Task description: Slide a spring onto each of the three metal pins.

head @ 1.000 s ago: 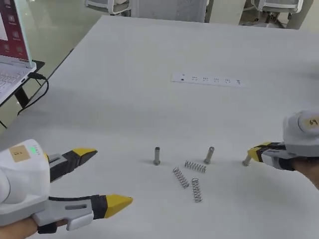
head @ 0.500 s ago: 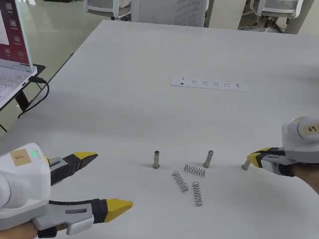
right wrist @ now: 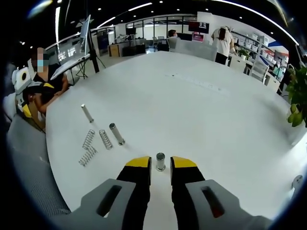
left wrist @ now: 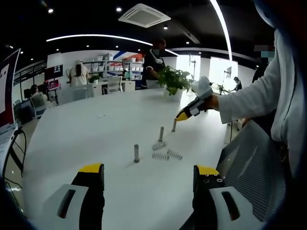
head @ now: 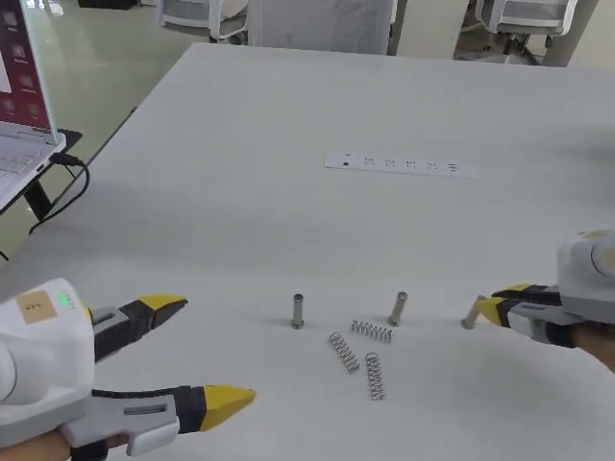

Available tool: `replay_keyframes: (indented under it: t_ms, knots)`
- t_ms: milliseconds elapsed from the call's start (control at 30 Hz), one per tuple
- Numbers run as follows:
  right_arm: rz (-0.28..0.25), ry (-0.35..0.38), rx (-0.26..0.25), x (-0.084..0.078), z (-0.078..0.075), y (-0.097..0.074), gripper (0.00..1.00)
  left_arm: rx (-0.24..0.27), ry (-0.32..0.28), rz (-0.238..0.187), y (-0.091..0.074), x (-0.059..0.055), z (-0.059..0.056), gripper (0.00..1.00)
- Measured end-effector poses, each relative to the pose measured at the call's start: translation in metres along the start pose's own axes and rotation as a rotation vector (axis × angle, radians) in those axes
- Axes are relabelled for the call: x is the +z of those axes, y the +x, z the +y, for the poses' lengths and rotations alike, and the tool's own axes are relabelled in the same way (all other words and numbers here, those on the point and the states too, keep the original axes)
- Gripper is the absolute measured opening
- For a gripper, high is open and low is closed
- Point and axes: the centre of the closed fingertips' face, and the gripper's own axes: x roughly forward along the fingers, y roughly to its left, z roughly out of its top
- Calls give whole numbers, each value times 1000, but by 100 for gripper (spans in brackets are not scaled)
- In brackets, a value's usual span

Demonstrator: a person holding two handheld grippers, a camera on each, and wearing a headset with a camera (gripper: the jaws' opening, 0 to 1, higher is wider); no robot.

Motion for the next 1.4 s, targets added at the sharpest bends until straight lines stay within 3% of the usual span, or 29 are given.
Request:
replay_keyframes:
  t_ms: [400, 667, 1000, 1400]
  knots:
    - [-154, 4, 44, 20, 26, -29, 18, -8, -1, -11, 2, 3, -1, 72]
    - [-215, 5, 135, 24, 57, -39, 30, -15, -1, -18, 4, 5, -3, 72]
    - [-203, -28, 214, 15, 93, -36, 45, -24, 0, -22, 5, 4, -5, 72]
    - [-200, -67, 276, 8, 117, -34, 62, -35, -22, -47, 4, 3, -2, 74]
